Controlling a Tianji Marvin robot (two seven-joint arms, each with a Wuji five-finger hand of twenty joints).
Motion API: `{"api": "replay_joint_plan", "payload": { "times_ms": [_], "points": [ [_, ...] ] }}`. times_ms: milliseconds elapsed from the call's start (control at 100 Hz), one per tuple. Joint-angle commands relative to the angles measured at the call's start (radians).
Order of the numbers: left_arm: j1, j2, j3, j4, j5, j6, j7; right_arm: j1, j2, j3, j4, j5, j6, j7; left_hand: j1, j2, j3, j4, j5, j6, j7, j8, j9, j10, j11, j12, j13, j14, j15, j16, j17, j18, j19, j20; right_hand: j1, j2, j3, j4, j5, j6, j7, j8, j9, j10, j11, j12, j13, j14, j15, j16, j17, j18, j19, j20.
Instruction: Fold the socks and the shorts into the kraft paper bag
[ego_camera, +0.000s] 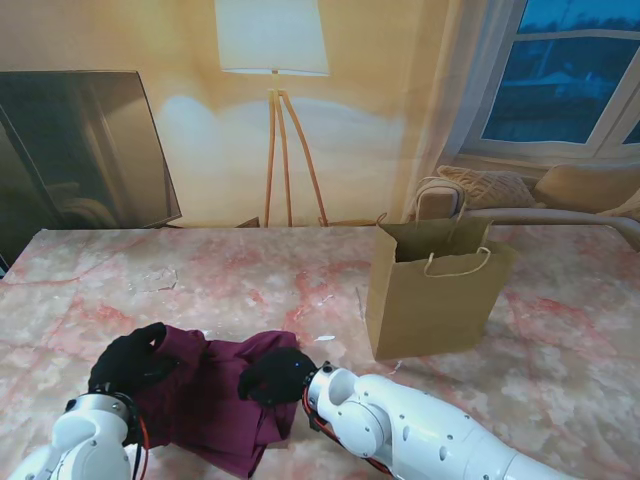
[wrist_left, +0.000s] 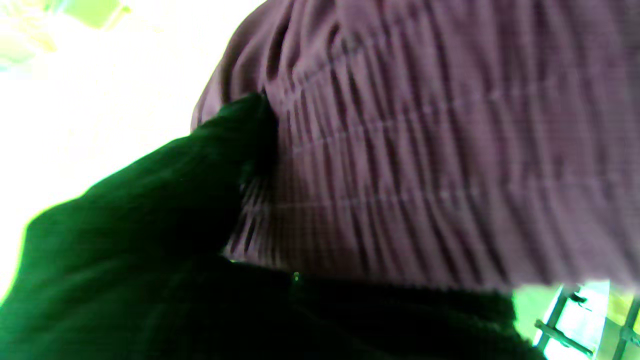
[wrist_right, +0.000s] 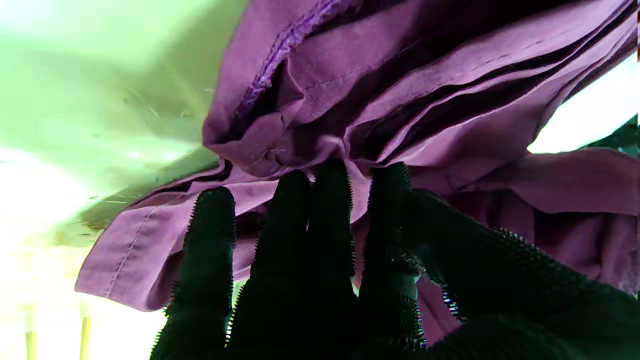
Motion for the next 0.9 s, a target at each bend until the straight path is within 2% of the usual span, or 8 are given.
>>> {"api": "replay_joint_plan", "payload": {
  "times_ms": [0,220,450,540,600,620,750,890],
  "points": [
    [-0.018,-0.009,0.032,-0.017,-0.005,0.011,0.011,-0.016,-0.006,-0.019,0.040,0.001,0.008,0.021,0.014,0.014,0.056,0.081,0.050,-0.016,0.039,-0.012,0.044,-0.009,0.019,-0.015,0.039,-0.011,-0.018,-0.003,0.033,-0.032,0.047,-0.014,-0.021,0.016,-0.012,-0.018,-0.028,0.007,-0.013,-0.009,-0.007,0.031,-0.015,-0.022,0.019,0.105,-0.005,-0.031,-0.009,-0.009,-0.019,-0.032],
    [-0.105,-0.004,0.168,0.019,0.083,0.122,0.023,-0.010,-0.008,-0.026,0.046,0.015,0.012,0.036,0.002,0.021,0.040,0.084,0.049,-0.021,0.026,-0.033,0.047,-0.019,0.010,-0.044,0.045,-0.031,-0.025,-0.019,0.062,-0.069,0.042,-0.049,-0.028,0.025,-0.019,-0.013,-0.030,0.018,-0.022,-0.008,-0.015,0.033,-0.020,-0.024,0.013,0.106,-0.006,-0.034,-0.011,-0.011,-0.018,-0.032],
    [-0.143,-0.005,0.243,0.043,0.055,0.143,0.016,-0.016,-0.002,-0.018,0.035,0.015,0.005,0.041,0.009,0.026,0.022,0.082,0.046,-0.005,0.027,-0.056,0.046,-0.009,0.004,-0.074,0.045,-0.023,-0.025,-0.044,0.074,-0.074,0.046,-0.072,-0.040,0.031,-0.025,0.002,-0.034,0.024,-0.037,-0.004,-0.021,0.034,-0.025,-0.026,0.009,0.103,-0.009,-0.038,-0.010,-0.011,-0.018,-0.032],
    [-0.152,-0.001,0.267,0.046,0.067,0.157,0.005,-0.019,0.001,-0.011,0.028,0.017,-0.001,0.042,0.009,0.029,0.013,0.080,0.044,-0.002,0.025,-0.063,0.045,-0.009,0.001,-0.082,0.045,-0.025,-0.029,-0.050,0.073,-0.075,0.045,-0.076,-0.056,0.034,-0.028,0.015,-0.038,0.025,-0.048,0.001,-0.028,0.033,-0.028,-0.027,0.004,0.104,-0.011,-0.040,-0.011,-0.012,-0.019,-0.032],
    [-0.158,0.000,0.277,0.054,0.081,0.162,0.005,-0.029,0.008,0.002,0.011,0.008,-0.008,0.038,0.011,0.030,0.010,0.079,0.043,-0.003,0.026,-0.066,0.045,-0.010,-0.001,-0.086,0.045,-0.025,-0.031,-0.053,0.072,-0.077,0.043,-0.078,-0.111,0.041,-0.043,0.067,-0.044,0.030,-0.086,0.035,-0.043,0.033,-0.033,-0.028,-0.003,0.105,-0.013,-0.042,-0.011,-0.013,-0.021,-0.032],
    [-0.160,0.000,0.280,0.056,0.083,0.164,0.005,-0.034,0.010,0.008,0.004,0.003,-0.010,0.035,0.011,0.030,0.009,0.079,0.043,-0.003,0.026,-0.066,0.045,-0.009,-0.001,-0.087,0.045,-0.024,-0.031,-0.054,0.072,-0.077,0.043,-0.079,-0.125,0.037,-0.051,0.072,-0.047,0.032,-0.093,0.040,-0.045,0.034,-0.034,-0.029,-0.005,0.105,-0.014,-0.042,-0.011,-0.012,-0.021,-0.032],
    [-0.170,-0.003,0.289,0.069,0.090,0.179,0.020,-0.081,0.034,0.062,-0.064,-0.039,-0.031,0.012,0.013,0.030,0.007,0.080,0.043,-0.002,0.029,-0.069,0.044,-0.009,0.000,-0.089,0.045,-0.023,-0.031,-0.056,0.071,-0.080,0.043,-0.082,-0.175,-0.012,-0.102,0.069,-0.077,0.032,-0.116,0.052,-0.066,0.034,-0.044,-0.032,-0.016,0.106,-0.019,-0.043,-0.013,-0.012,-0.024,-0.033],
    [-0.177,-0.005,0.294,0.075,0.099,0.197,0.029,-0.149,0.069,0.147,-0.162,-0.095,-0.047,0.011,0.014,0.029,0.006,0.080,0.042,-0.002,0.030,-0.072,0.045,-0.007,0.001,-0.092,0.046,-0.022,-0.029,-0.058,0.074,-0.080,0.042,-0.084,-0.185,-0.039,-0.126,0.067,-0.083,0.036,-0.127,0.061,-0.069,0.034,-0.047,-0.034,-0.017,0.107,-0.021,-0.044,-0.012,-0.013,-0.026,-0.032]
  ]
}}
